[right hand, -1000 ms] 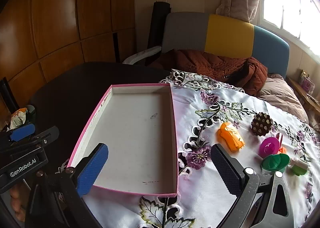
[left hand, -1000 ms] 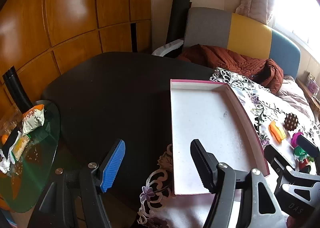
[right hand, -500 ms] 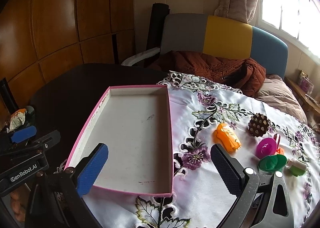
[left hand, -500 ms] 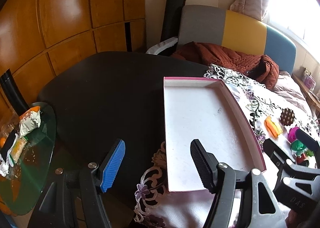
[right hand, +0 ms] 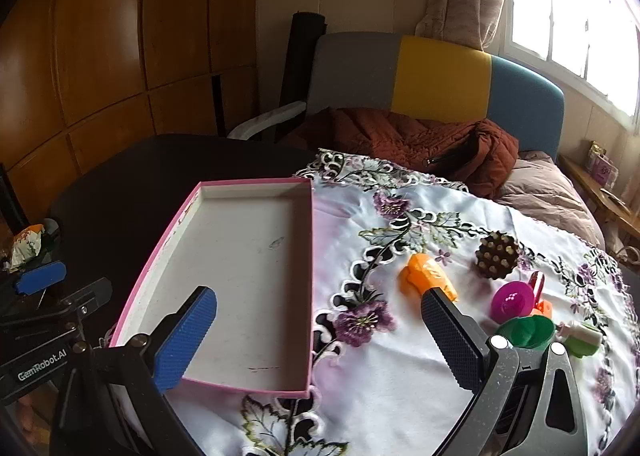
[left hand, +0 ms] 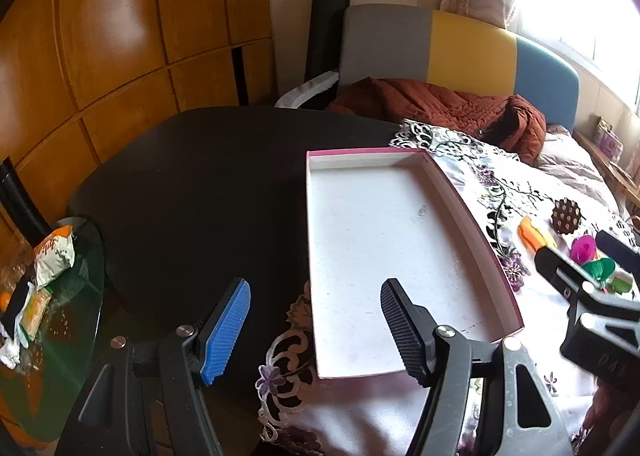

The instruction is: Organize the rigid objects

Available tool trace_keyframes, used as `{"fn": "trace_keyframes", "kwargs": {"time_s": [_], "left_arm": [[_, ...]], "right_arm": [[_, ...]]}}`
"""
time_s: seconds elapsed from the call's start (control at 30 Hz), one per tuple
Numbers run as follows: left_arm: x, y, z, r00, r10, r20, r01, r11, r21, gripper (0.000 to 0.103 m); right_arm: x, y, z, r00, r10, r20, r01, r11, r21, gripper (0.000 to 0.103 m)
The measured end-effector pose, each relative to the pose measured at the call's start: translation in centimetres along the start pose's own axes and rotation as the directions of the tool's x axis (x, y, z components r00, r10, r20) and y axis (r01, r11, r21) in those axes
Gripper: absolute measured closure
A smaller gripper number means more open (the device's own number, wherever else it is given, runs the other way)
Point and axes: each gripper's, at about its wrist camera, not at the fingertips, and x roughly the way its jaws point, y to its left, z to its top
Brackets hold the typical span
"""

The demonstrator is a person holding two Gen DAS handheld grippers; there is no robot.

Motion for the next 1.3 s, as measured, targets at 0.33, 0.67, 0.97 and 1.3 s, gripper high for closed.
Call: {"fn": "trace_keyframes", "kwargs": {"time_s": [0.33, 0.67, 0.97, 1.3], "left_arm": [[0.1, -1.9, 0.3, 0.996, -0.088, -0.001, 0.088, 0.994, 0.064, 0.034], [-0.3, -5.3, 0.2, 0.946, -0.321, -0.039, 0.323, 0.941, 0.104, 0.034], [0.5, -8.9, 1.4, 0.889, -0.441, -0.124, 0.455, 0.881, 0.129, 0.034], [4.5, -18.6, 4.4, 0.84, -0.468, -0.274, 0.524, 0.831, 0.186, 0.033]], "right_arm": [[-0.6, -4.0, 0.6, 0.998, -0.065, 0.021, 0.064, 0.997, 0.044, 0.0], [-2.3, -12.6, 2.1, 0.986, -0.159, 0.053, 0.148, 0.973, 0.177, 0.0], [-2.6, -25.2, 0.5, 0.941, -0.338, -0.001, 0.312, 0.866, 0.391, 0.0], [-2.5, -30.4, -2.0, 0.96, -0.279, -0.04, 0.247, 0.768, 0.591, 0.0]]}}
